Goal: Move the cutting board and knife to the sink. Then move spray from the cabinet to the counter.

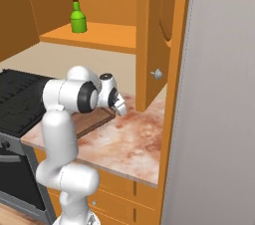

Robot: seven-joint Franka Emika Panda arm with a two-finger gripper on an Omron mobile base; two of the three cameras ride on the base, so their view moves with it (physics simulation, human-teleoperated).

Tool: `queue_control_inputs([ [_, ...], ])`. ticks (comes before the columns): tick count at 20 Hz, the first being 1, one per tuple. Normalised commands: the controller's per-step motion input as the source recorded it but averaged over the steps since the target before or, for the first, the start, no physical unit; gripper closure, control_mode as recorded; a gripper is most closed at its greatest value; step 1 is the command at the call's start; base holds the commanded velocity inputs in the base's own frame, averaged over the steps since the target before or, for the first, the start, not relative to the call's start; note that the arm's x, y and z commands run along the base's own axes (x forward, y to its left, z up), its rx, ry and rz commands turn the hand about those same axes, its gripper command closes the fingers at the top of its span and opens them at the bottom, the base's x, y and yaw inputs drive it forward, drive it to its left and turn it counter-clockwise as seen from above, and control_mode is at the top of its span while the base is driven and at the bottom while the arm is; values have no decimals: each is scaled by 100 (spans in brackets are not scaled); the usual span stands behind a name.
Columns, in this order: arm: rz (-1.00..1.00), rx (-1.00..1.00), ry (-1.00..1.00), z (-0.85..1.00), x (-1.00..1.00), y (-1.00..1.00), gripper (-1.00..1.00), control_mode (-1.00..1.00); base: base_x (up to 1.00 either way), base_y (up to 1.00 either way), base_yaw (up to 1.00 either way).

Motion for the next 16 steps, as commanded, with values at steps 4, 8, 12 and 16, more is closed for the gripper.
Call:
queue_control_inputs([
  [4, 0, 0, 0, -26, 25, 0, -100, -100, 0, 0, 0],
  [8, 0, 0, -5, -20, 15, 0, -100, -100, 0, 0, 0],
  [12, 0, -1, -2, -28, 3, 0, -100, -100, 0, 0, 0],
  [16, 0, 0, -4, -23, 0, 0, -100, -100, 0, 0, 0],
])
